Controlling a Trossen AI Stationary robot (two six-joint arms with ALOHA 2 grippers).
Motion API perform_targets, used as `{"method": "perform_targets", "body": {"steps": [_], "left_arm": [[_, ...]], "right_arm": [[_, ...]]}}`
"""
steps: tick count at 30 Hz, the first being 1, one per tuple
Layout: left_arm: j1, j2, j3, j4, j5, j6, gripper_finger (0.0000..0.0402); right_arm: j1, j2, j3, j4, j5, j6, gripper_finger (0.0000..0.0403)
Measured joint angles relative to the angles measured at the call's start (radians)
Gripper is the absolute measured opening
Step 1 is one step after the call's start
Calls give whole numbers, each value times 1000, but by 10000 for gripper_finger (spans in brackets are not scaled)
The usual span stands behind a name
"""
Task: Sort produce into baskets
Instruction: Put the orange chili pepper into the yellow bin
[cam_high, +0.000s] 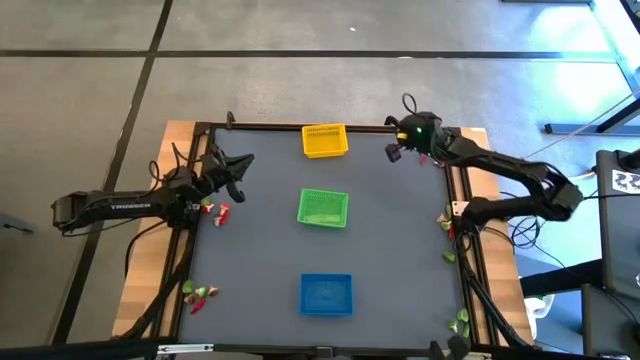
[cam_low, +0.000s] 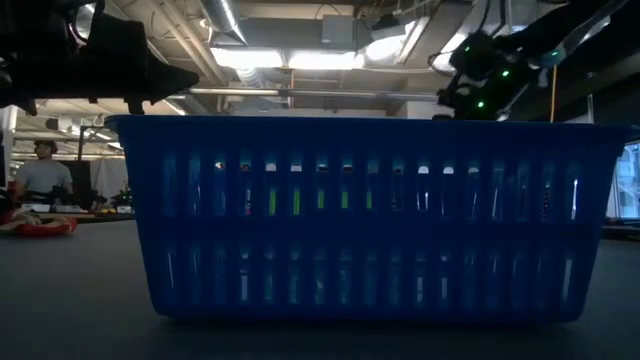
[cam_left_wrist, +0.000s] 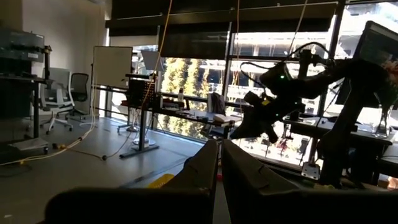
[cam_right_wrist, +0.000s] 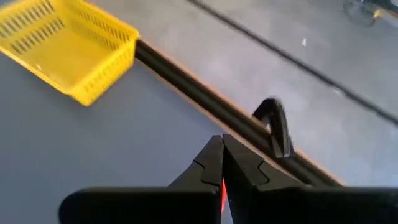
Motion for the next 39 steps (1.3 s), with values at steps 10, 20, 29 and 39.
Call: {"method": "perform_targets", "body": {"steps": [10,20,29,39], "left_arm": [[0,0,0,23,0,-18,23],[0,0,0,19,0,-46,75],[0,0,0,12,0,-78,75],[0,0,0,17,0,-116,73]], "right_arm": [[-104,181,53,-97,-118,75,65],[-129,281,54,-65,-150,26,131],[-129,393,54,-49,-122,18,123],[-147,420,55,-27,-126,-11,121]]}}
